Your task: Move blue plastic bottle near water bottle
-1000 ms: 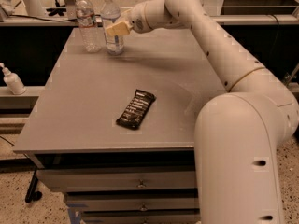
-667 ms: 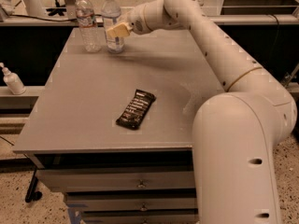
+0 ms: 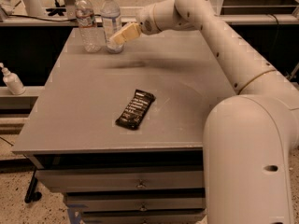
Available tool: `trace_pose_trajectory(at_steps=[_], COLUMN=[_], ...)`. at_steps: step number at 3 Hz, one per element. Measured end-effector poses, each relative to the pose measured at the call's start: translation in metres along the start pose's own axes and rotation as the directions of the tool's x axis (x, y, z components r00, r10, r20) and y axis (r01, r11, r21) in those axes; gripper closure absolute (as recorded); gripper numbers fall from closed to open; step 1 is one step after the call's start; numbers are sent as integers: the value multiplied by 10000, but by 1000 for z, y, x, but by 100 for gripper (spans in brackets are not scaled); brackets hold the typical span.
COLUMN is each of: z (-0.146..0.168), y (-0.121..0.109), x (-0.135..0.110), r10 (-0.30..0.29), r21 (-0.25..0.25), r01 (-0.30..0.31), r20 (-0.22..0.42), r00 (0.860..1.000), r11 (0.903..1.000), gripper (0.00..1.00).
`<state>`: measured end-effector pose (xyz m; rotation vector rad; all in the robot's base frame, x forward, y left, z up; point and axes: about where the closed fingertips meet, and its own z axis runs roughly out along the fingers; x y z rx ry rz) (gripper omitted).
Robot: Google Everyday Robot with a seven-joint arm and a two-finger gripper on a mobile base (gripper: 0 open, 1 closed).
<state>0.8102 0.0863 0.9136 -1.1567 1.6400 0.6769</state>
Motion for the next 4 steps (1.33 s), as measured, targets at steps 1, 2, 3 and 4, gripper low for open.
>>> trace_pose_trajectory(at_steps=[1, 2, 3, 4], z=[-36, -76, -111, -116], y=[-3, -11, -18, -16], x=[8, 19, 23, 16], r10=[259, 213, -365, -528], r21=[58, -80, -445, -609], r01=[-262, -206, 425, 613], r20=[343, 919, 1275, 1320], r00=[9991, 9955, 9912, 9898], r11=[9996, 9998, 9981, 9963], gripper=[0, 0, 0, 0])
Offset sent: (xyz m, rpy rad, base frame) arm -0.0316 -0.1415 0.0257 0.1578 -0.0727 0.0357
